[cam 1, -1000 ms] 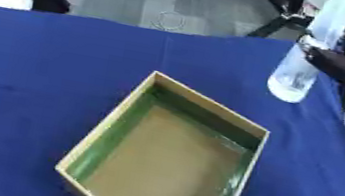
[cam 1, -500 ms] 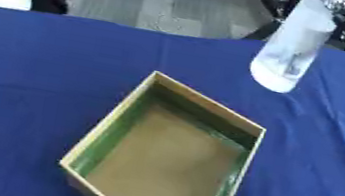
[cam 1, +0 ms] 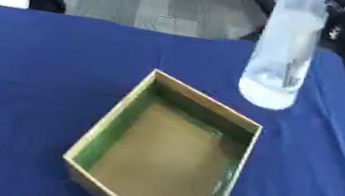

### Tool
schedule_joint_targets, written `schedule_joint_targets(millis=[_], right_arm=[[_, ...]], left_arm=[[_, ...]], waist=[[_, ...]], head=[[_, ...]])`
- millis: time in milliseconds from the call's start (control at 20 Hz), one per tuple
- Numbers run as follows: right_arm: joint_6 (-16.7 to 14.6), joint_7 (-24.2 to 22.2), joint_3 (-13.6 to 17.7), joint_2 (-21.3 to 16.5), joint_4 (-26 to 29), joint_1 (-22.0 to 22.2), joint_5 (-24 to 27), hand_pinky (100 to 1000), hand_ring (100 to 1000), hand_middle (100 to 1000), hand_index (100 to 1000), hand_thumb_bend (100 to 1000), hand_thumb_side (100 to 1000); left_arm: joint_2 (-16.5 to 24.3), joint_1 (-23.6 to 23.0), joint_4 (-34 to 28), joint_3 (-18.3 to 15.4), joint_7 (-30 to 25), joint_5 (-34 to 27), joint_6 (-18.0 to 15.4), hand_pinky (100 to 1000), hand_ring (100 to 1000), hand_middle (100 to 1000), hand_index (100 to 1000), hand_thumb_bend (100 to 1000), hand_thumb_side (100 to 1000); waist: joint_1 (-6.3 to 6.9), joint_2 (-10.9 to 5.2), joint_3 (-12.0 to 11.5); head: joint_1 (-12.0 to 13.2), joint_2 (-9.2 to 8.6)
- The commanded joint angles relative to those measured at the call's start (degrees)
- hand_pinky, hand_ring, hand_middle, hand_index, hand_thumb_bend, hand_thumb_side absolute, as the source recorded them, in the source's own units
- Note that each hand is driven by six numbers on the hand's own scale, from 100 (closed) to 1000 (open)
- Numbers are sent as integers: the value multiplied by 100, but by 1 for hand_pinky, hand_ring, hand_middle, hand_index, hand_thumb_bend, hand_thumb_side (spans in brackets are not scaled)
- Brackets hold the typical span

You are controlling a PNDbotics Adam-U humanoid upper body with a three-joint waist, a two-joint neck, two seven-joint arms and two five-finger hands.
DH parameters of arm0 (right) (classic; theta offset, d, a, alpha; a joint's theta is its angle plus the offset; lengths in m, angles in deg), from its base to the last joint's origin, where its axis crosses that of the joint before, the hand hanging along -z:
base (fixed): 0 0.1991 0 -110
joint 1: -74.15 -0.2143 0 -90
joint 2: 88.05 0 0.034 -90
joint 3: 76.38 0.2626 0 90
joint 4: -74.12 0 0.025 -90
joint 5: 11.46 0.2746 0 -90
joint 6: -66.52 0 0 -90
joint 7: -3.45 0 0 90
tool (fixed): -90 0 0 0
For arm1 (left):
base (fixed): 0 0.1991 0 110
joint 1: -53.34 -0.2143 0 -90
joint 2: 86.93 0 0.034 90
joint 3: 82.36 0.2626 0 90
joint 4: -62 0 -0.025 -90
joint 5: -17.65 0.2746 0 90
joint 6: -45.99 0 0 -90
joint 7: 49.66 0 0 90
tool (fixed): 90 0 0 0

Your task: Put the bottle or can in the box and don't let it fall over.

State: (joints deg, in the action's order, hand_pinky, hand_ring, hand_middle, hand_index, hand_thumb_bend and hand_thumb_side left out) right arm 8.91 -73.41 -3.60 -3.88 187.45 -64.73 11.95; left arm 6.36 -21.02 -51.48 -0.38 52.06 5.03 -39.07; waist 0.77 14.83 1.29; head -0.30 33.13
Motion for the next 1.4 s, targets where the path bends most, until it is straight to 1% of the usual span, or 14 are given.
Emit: schedule_joint_targets(millis=[50,250,300,650,800,1000,1200,1400], right_arm=[[-91,-205,-136,128,126,-73,-235,1000,951,968,334,100,470],[-149,-361,-437,305,126,18,-540,1000,947,969,336,100,469],[-148,-389,-505,342,126,49,-596,1000,947,971,335,100,456],[92,-361,-894,497,126,329,-814,1000,945,977,335,100,415],[148,-310,-1034,539,126,422,-878,1000,944,974,335,100,400],[176,-255,-1293,533,126,600,-987,1000,921,964,343,100,325],[190,-221,-1572,488,126,767,-1141,1000,923,966,354,100,296],[160,-228,-1741,446,126,885,-1252,1000,927,969,375,100,276]], left_arm=[[197,26,-112,-79,52,-34,-3,1000,1000,1000,788,100,596],[192,43,-112,-90,76,-42,-9,1000,1000,1000,788,100,596],[191,47,-112,-91,79,-45,-11,1000,1000,1000,788,100,596],[185,78,-112,-92,77,-55,-23,1000,1000,1000,788,100,596],[183,87,-112,-94,76,-57,-28,1000,1000,1000,788,100,596],[185,99,-112,-117,106,-57,-33,1000,1000,1000,787,100,597],[192,106,-112,-106,100,-57,-37,1000,1000,1000,787,100,597],[194,110,-112,-103,95,-56,-39,1000,1000,1000,787,100,597]], waist=[[-1,-171,4],[7,-165,-3],[8,-164,-3],[11,-140,-18],[15,-134,-21],[10,-126,-23],[8,-119,-27],[4,-115,-31]], head=[[2,28],[6,36],[8,37],[-4,26],[-7,26],[-16,22],[-25,34],[-44,35]])
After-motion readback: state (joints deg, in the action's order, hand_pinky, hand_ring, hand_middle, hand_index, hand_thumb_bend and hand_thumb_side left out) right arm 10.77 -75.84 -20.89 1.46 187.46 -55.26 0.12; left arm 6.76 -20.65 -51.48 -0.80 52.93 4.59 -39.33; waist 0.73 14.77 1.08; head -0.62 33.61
